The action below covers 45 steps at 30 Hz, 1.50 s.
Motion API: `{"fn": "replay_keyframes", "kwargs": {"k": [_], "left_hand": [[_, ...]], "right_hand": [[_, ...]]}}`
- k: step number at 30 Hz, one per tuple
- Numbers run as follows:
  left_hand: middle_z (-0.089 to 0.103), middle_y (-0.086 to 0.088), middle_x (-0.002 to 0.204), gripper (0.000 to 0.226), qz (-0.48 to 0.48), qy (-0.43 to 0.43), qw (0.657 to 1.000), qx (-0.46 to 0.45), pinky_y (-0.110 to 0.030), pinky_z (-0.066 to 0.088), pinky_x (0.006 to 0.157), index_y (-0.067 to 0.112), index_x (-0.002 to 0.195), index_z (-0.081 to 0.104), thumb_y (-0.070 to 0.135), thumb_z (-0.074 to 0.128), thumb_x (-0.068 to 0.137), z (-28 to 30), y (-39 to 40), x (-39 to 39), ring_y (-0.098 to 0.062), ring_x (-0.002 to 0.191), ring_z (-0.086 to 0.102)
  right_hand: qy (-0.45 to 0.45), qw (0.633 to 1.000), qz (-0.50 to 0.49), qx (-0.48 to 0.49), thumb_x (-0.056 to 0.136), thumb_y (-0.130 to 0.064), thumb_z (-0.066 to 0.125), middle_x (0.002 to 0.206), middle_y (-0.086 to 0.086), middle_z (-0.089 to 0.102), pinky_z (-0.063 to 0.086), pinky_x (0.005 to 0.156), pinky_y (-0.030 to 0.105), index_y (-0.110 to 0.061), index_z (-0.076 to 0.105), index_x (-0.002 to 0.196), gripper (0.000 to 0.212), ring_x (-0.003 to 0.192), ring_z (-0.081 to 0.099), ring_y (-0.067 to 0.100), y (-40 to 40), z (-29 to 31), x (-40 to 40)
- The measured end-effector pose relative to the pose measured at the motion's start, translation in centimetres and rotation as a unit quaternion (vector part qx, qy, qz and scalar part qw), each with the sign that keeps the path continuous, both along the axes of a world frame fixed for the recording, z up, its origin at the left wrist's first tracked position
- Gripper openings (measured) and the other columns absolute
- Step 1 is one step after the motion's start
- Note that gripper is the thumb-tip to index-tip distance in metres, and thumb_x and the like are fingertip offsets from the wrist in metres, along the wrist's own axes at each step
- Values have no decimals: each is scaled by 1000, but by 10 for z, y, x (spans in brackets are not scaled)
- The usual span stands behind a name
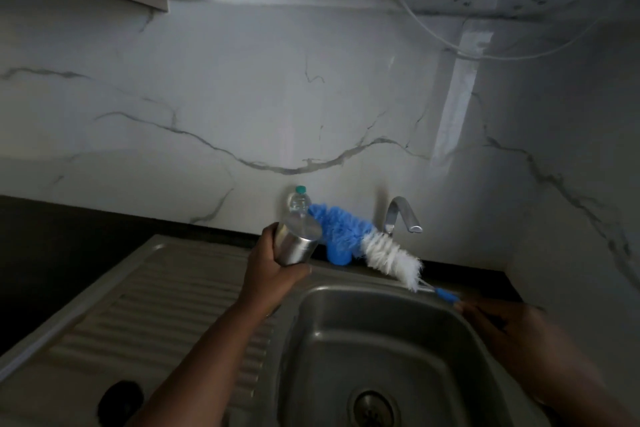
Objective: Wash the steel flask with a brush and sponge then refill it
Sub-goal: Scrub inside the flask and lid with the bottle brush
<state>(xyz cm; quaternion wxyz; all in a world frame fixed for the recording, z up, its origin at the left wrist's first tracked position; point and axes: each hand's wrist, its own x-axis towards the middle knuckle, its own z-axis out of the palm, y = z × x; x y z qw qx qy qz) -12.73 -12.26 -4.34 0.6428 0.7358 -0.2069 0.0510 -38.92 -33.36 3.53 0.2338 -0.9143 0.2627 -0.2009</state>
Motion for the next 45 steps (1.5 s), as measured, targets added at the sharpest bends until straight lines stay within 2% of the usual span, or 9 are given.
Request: {"fn": "replay_keyframes", "kwargs": {"k": [5, 10, 14, 18, 22, 26, 31, 41, 45], "left_hand": [[63, 15, 107, 82, 65, 23, 997, -46, -26, 50, 80, 35, 121, 46, 29, 86, 49, 12, 49, 13, -8, 97, 63], [62, 12, 116, 90, 107, 5, 994, -34, -31, 51, 88, 30, 131, 45, 29, 89, 52, 24, 110, 22, -8, 104, 62], [60, 13, 113, 82, 180, 12, 983, -24, -25, 49, 82, 31, 127, 45, 20, 92, 61, 26, 181, 24, -2, 100, 60], [61, 12, 109, 74, 237, 33, 971, -21, -25, 50, 76, 28, 122, 45, 13, 90, 64, 17, 245, 21, -3, 96, 61], [61, 11, 107, 74, 268, 58, 961, -11, -32, 52, 77, 27, 121, 46, 13, 90, 64, -1, 287, 21, -7, 95, 63], [59, 10, 111, 80, 264, 74, 962, 3, -30, 52, 76, 26, 127, 44, 13, 90, 63, -15, 305, 25, -9, 99, 61], [57, 10, 115, 85, 249, 89, 964, -13, -25, 50, 75, 26, 132, 41, 11, 89, 63, -28, 307, 28, -6, 101, 59], [57, 7, 119, 83, 233, 88, 969, -8, -36, 53, 85, 28, 131, 39, 14, 88, 65, -44, 306, 38, -10, 104, 60], [54, 3, 129, 92, 220, 83, 972, 24, -32, 52, 84, 29, 138, 33, 22, 88, 65, -43, 306, 35, -20, 118, 57]], "right_hand": [[-18, 997, 64, 48, 84, -55, 57, 67, -10, 68, 50, 62, 27, -62, 62, 76, 11, 65, 63, 5, 34, -3, 47], [-65, 980, 169, 86, 87, -33, 65, 78, -21, 68, 42, 63, 9, -51, 64, 83, 18, 74, 57, -10, 76, -6, 98], [-59, 965, 232, 105, 88, -34, 63, 64, -6, 67, 40, 52, 12, -39, 70, 88, 9, 58, 60, 1, 111, -13, 138], [-51, 953, 267, 137, 86, -30, 67, 57, -11, 66, 42, 53, 13, -36, 73, 87, 8, 56, 61, 0, 150, -26, 170], [-17, 940, 298, 162, 85, -26, 70, 63, -1, 70, 51, 61, 31, -46, 68, 76, 21, 58, 65, 20, 186, -41, 192], [4, 933, 321, 164, 87, -30, 67, 64, 8, 69, 42, 47, 21, -50, 63, 77, 23, 56, 61, 23, 214, -44, 204], [22, 935, 315, 160, 88, -32, 65, 67, 11, 70, 39, 48, 22, -49, 62, 79, 20, 50, 55, 14, 230, -46, 215], [44, 945, 283, 160, 88, -34, 65, 66, 8, 69, 37, 42, 20, -48, 63, 79, 17, 40, 47, 5, 230, -55, 227], [53, 948, 277, 147, 88, -35, 64, 67, 6, 69, 36, 43, 19, -44, 66, 86, 10, 40, 48, 2, 226, -55, 232]]}}
